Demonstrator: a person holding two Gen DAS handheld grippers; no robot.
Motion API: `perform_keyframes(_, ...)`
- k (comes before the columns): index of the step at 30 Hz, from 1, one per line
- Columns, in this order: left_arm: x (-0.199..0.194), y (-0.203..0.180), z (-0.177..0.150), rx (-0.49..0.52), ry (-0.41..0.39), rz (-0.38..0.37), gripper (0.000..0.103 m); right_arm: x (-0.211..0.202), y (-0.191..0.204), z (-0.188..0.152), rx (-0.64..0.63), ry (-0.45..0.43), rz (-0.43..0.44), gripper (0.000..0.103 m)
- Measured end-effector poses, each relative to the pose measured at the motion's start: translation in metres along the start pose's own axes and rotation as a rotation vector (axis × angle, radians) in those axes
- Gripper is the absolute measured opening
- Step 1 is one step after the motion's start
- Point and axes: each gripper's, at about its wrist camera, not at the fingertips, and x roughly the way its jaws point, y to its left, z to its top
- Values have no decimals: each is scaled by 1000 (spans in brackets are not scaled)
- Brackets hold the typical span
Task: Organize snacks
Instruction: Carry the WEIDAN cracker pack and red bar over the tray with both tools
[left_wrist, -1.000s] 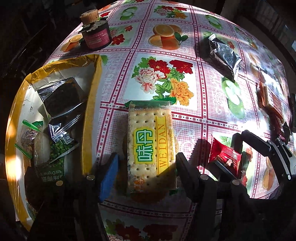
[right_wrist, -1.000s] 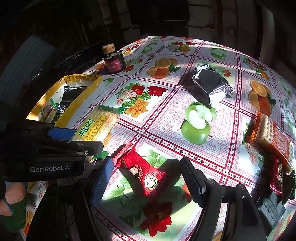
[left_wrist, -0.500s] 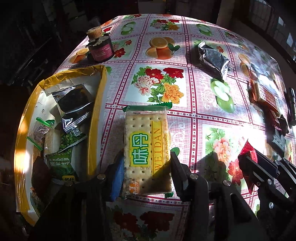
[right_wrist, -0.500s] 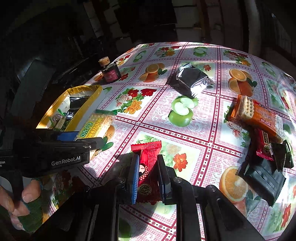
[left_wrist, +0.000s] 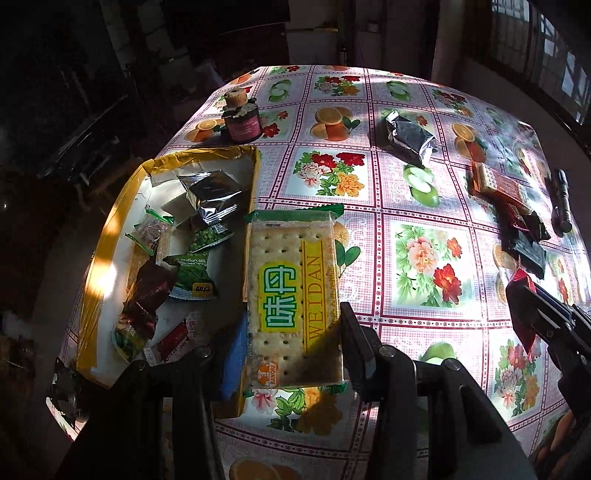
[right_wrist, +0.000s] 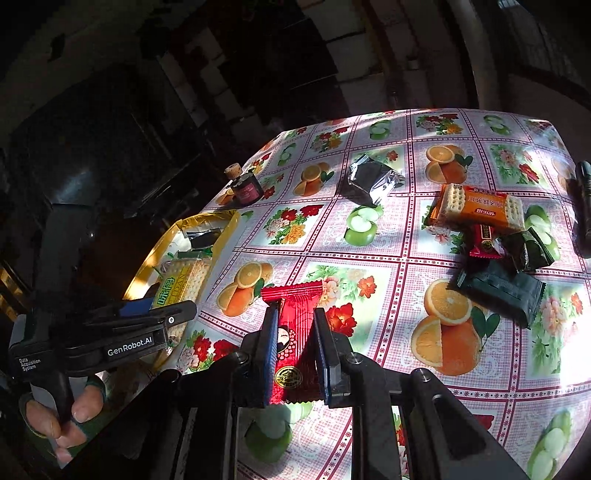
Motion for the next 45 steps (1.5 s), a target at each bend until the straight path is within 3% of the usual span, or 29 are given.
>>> perform_keyframes(20,-29,41,-35,-30,-51,89,45,0,49,-18,-63,14,48,20)
perform_keyframes(45,-16,96,-47,-109,-32,147,45,36,89,-19,-130,81,99,20)
